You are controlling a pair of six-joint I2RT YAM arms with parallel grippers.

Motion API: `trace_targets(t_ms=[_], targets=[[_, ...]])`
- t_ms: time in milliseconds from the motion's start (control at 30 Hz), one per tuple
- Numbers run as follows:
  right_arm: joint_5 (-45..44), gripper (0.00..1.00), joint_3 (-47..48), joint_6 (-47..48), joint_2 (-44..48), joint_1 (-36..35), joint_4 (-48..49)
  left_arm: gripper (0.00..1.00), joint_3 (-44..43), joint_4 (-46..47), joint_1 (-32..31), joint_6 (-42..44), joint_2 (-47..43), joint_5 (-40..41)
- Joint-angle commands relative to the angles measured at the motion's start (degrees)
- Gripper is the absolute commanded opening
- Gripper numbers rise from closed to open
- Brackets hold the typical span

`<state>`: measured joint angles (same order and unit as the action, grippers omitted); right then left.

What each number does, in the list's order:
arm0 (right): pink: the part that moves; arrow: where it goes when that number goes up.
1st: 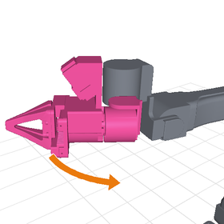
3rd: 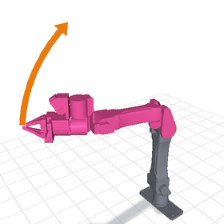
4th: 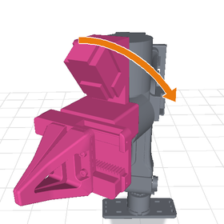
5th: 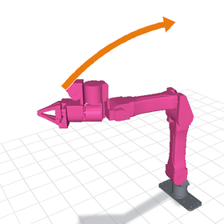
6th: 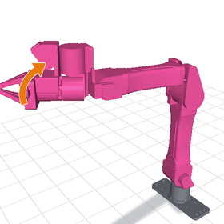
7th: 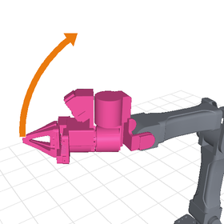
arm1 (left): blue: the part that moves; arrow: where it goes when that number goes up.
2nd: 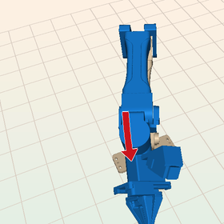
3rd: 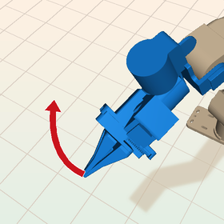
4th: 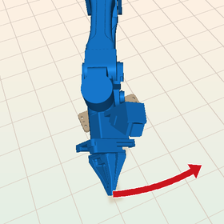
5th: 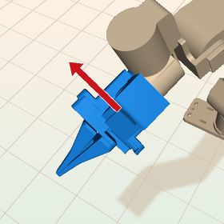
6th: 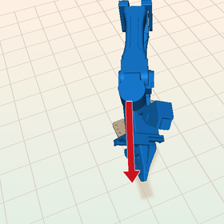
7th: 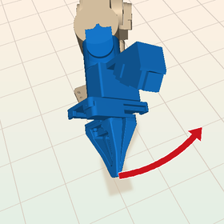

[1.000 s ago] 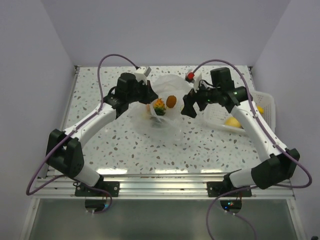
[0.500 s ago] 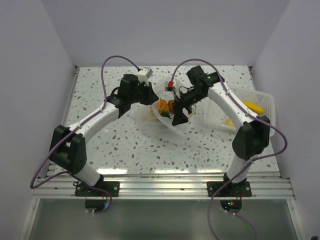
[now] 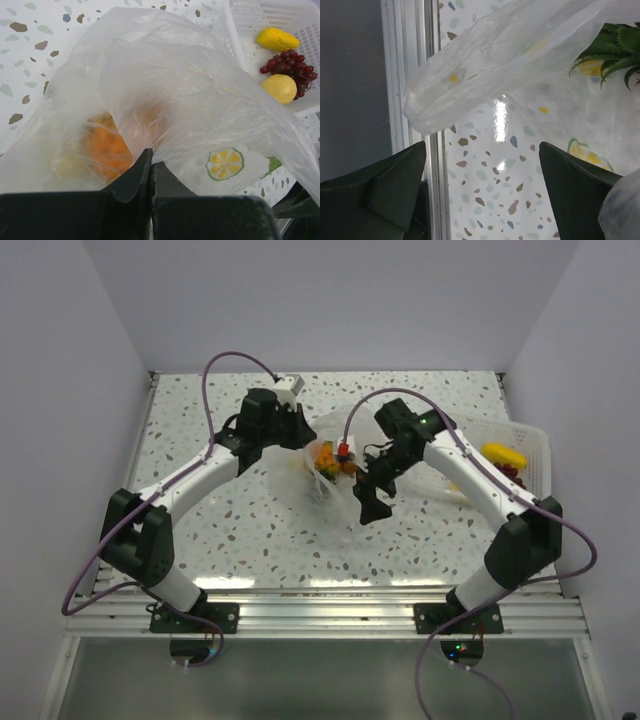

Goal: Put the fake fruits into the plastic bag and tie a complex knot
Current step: Place the fake fruit in the plastic bag.

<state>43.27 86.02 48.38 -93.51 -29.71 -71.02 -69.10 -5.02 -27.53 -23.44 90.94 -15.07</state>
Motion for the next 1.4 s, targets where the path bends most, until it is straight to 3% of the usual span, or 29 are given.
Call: trace_targets(t_ms=[0, 133, 167, 267, 367, 633, 1000, 1200, 1367], targets=[[-5.05, 0.99, -2.17, -0.84, 8.95, 0.88, 7.12, 0.0, -0.59, 3.17, -0.33, -1.08, -1.11, 0.83], [2.33, 0.91, 0.29, 4.95, 12.12, 1.85, 4.85, 0.0, -1.74, 2.47, -0.24, -1.52, -0.67, 3.2], [4.0, 0.89, 0.9, 10.02, 12.3, 2.03, 3.45, 0.0, -1.74, 2.64, -0.16, -1.69, -0.67, 3.38], [9.63, 0.82, 4.5, 18.9, 10.12, 1.94, -7.14, 0.0, -2.09, 2.82, -0.24, -2.57, -0.41, 3.21], [15.17, 0.81, 10.38, 27.27, 3.01, 1.85, -18.58, 0.0, -2.44, 2.99, -0.33, -2.75, -0.06, 2.85], [19.22, 0.92, 5.67, 24.66, -5.01, 1.68, -19.42, 0.0, -2.44, 2.91, -0.25, -2.84, -0.06, 2.77], [23.71, 0.99, -4.09, 21.76, -3.34, 1.68, -19.59, 0.0, -1.21, 3.35, -0.24, -2.92, -0.5, 2.41], [20.73, 0.99, -11.74, 23.77, 0.34, 1.68, -19.33, 0.0, -1.56, 3.26, -0.16, -2.84, -0.5, 2.85], [13.53, 0.99, -13.5, 17.45, 6.41, 1.85, -12.22, 0.0, -1.48, 3.26, -0.16, -3.54, -0.15, 3.47]])
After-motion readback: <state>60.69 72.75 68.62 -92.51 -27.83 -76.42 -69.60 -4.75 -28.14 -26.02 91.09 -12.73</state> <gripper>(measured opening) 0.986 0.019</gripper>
